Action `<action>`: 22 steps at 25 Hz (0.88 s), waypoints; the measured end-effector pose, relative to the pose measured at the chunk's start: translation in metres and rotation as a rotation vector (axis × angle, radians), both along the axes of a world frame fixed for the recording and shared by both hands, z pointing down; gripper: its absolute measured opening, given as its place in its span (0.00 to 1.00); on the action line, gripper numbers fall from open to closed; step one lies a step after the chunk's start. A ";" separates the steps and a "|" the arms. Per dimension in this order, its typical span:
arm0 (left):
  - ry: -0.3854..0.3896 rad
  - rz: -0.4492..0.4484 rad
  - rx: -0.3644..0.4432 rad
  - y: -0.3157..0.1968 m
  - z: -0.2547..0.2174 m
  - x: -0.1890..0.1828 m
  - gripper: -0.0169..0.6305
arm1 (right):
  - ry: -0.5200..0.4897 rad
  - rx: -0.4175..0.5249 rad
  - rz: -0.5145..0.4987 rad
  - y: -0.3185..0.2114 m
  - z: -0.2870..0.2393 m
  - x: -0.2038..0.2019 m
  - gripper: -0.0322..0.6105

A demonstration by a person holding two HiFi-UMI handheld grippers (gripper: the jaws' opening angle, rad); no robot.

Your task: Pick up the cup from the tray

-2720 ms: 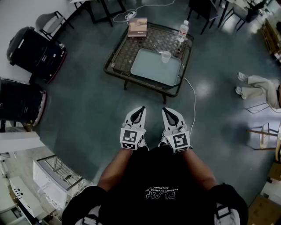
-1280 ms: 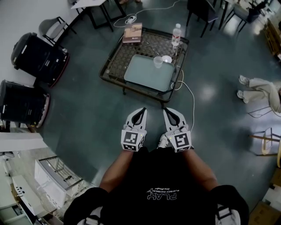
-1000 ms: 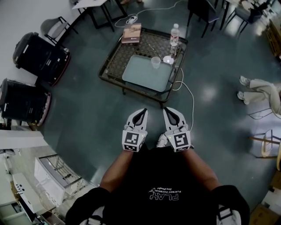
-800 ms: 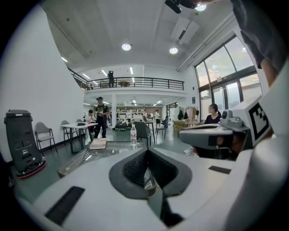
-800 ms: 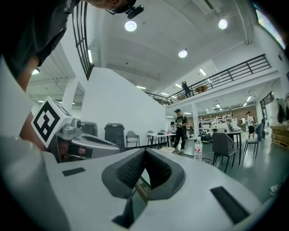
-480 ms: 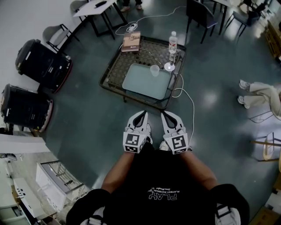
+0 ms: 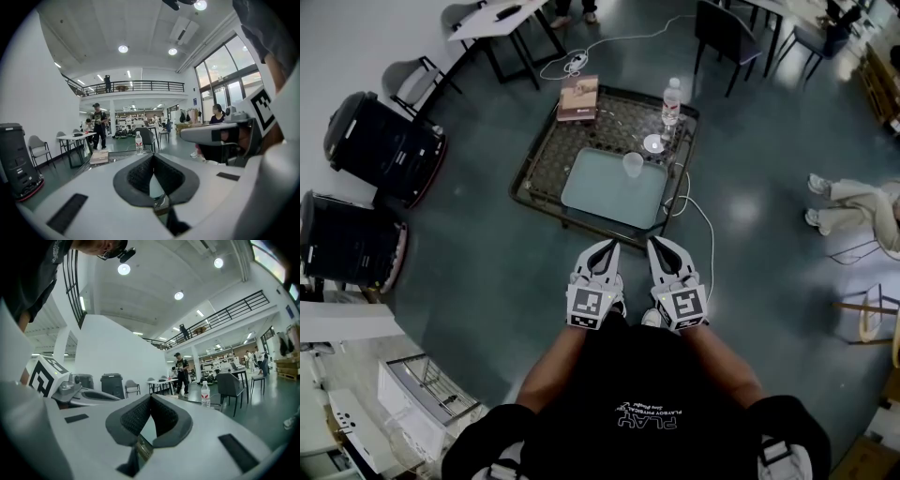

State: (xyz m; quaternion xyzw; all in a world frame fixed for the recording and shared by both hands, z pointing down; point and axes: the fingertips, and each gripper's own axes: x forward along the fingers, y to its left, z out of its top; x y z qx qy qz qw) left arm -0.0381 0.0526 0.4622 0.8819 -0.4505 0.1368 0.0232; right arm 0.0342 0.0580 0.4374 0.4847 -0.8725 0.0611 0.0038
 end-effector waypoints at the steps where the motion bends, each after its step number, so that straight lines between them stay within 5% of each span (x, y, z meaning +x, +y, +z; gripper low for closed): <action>1: -0.007 0.006 0.001 -0.006 0.001 -0.002 0.04 | -0.011 -0.003 0.010 -0.007 -0.002 0.000 0.06; 8: 0.010 0.000 -0.037 -0.062 0.013 -0.025 0.04 | -0.036 0.006 0.066 -0.058 -0.015 -0.006 0.06; 15: 0.041 0.046 -0.067 -0.103 0.023 -0.030 0.04 | 0.091 0.023 0.071 -0.087 -0.005 -0.026 0.06; 22: 0.082 0.090 -0.112 -0.136 0.034 -0.040 0.04 | 0.103 0.024 0.101 -0.113 0.002 -0.046 0.06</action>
